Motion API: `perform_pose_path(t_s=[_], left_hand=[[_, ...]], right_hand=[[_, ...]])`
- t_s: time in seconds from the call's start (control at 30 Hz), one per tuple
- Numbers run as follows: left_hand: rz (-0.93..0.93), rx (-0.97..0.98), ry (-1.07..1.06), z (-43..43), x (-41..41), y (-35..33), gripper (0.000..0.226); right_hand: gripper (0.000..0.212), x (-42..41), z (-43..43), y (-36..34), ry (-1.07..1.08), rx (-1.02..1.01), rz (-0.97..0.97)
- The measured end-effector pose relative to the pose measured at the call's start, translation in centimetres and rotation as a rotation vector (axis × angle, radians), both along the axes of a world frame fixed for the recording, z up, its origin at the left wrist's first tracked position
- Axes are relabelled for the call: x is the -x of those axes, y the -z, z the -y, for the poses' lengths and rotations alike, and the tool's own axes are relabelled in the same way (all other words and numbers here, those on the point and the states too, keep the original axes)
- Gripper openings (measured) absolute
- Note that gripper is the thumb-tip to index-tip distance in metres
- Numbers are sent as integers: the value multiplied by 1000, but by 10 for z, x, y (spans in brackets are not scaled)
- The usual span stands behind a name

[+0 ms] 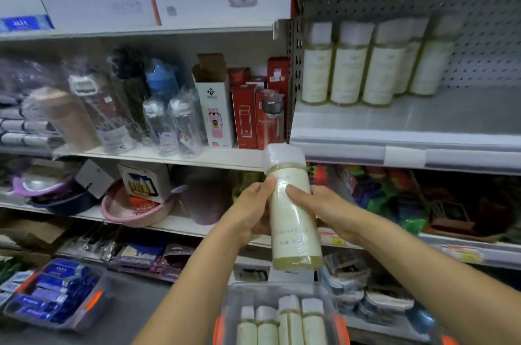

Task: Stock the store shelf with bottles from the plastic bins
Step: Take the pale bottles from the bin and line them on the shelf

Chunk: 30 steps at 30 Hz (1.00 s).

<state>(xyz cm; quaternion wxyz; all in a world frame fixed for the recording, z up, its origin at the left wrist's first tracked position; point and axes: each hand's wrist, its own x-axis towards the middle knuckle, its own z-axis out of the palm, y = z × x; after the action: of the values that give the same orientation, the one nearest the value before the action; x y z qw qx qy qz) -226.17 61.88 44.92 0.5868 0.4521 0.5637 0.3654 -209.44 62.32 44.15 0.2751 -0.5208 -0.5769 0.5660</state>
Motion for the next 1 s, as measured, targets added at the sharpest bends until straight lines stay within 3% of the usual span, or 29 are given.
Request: perform_pose_path(t_s=[0.2, 0.4, 0.57, 0.73, 0.8, 0.93, 1.0], left_hand=[[-23, -76, 25, -14, -41, -35, 42], [-65, -190, 84, -33, -107, -76, 48], [-109, -305, 167, -52, -172, -113, 34], [-24, -361, 189, -87, -236, -130, 48], [13, -383, 194, -101, -258, -133, 45], [85, -418, 193, -128, -293, -133, 35], [79, -445, 194, -139, -307, -128, 28]], right_hand=[[31, -37, 0, -43, 50, -127, -37], [34, -96, -13, -73, 235, -174, -95], [50, -159, -30, -103, 245, -253, -151], [35, -219, -57, -125, 313, -353, -190], [38, -241, -72, -130, 351, -387, -180], [67, -277, -104, -129, 429, -450, -146], [66, -290, -116, -123, 452, -484, -162]])
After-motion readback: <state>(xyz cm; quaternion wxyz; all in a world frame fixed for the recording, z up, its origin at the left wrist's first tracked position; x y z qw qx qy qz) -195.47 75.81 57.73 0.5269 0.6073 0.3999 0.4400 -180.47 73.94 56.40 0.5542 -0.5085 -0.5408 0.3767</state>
